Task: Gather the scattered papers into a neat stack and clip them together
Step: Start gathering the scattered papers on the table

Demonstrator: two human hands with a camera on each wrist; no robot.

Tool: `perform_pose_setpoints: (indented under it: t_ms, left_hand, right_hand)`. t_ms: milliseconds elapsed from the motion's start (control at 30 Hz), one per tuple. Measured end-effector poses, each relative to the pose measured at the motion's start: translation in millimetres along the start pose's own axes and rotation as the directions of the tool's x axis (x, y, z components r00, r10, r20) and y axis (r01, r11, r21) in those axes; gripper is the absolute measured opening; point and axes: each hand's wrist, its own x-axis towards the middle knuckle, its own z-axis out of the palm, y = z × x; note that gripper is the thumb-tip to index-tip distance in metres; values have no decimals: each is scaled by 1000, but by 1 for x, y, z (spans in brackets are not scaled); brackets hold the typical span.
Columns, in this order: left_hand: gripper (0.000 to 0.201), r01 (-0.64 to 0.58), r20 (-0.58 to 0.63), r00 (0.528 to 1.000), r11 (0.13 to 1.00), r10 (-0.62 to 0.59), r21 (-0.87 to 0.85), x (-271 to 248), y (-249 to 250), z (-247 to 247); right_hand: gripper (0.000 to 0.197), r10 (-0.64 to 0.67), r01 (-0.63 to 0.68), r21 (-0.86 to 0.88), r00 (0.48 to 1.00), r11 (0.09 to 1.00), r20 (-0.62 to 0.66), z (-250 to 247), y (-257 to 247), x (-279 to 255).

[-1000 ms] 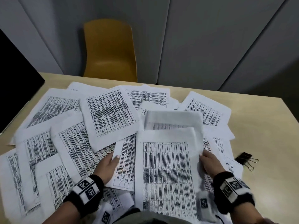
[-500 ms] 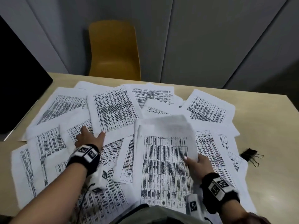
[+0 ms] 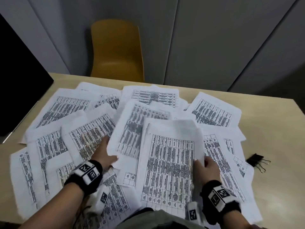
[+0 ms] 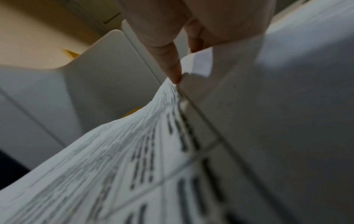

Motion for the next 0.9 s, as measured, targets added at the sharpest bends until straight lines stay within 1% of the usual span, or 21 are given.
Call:
perform_pose_setpoints:
  t_ms: [67, 100, 167, 233, 267, 333, 400, 433, 467, 533, 567, 600, 667, 700, 733, 767, 800, 833, 867, 900]
  left_hand:
    - [75, -8, 94, 996, 999, 4, 43, -8, -4, 5]
    - [68, -3, 116, 993, 1000, 0, 30, -12, -5, 8]
    - [56, -4, 146, 989, 999, 11, -52, -19, -1, 15]
    - [62, -10, 154, 988, 994, 27, -112, -24, 6, 23]
    - [64, -10, 153, 988, 990, 32, -144, -28, 11, 26]
    - [64, -11, 157, 987, 982, 41, -190, -32, 17, 32]
    - [64, 12, 191, 981, 977, 30, -214, -35, 20, 39]
    - [63, 26, 208, 978, 977, 18, -209, -38, 21, 41]
    - [60, 22, 221, 975, 981, 22, -195, -41, 22, 42]
    - [56, -7, 212, 977, 991, 37, -136, -45, 20, 42]
    - [55, -23, 184, 982, 991, 48, -132, -46, 20, 39]
    - [53, -40, 140, 988, 985, 64, -166, -46, 19, 34]
    - [39, -60, 19, 998, 957, 68, -283, -46, 14, 18]
    - [35, -65, -60, 997, 945, 49, -320, -45, 8, 10]
    - [35, -84, -162, 986, 945, 34, -315, -45, 0, -1]
    - [39, -84, -263, 965, 958, 9, -276, -44, -11, -11]
    - [47, -46, -352, 935, 974, -36, -221, -42, -24, -20]
    - [59, 28, -418, 903, 985, -98, -169, -40, -37, -27]
    - [71, 140, -454, 875, 986, -167, -93, -38, -51, -33]
    - [80, 260, -463, 853, 965, -241, -23, -36, -61, -36]
  right_hand:
    - [19, -45, 44, -97, 999, 994, -13, 6, -3, 1]
    - [22, -51, 50, -120, 999, 991, -2, 9, -6, 1]
    - [25, -2, 5, -61, 998, 998, 57, 14, -12, 1]
    - [32, 80, -90, 50, 983, 995, 164, 18, -17, -1]
    - [36, 97, -116, 73, 970, 991, 223, 18, -19, -3]
    - [43, 68, -99, 88, 951, 991, 303, 19, -22, -7]
    - [36, 21, -69, 127, 937, 989, 350, 17, -24, -7]
    - [34, 14, -77, 155, 927, 985, 374, 14, -25, -7]
    - [33, 30, -94, 142, 916, 985, 400, 14, -24, -6]
    - [32, 78, -98, 24, 896, 995, 438, 14, -22, -5]
    - [32, 96, -96, -20, 901, 995, 424, 15, -21, -5]
    - [33, 99, -96, -28, 910, 995, 402, 16, -21, -2]
    - [33, 108, -122, 21, 935, 992, 339, 16, -19, 4]
    - [32, 119, -137, 35, 942, 990, 313, 15, -19, 7]
    - [31, 126, -143, 37, 946, 989, 298, 12, -18, 10]
    - [31, 125, -139, 29, 949, 990, 291, 11, -16, 13]
    - [30, 116, -128, 24, 950, 991, 288, 8, -14, 14]
    - [28, 113, -124, 21, 951, 992, 288, 7, -12, 16]
    - [27, 113, -126, 27, 949, 992, 293, 7, -11, 17]
    - [26, 120, -139, 43, 948, 989, 296, 7, -9, 18]
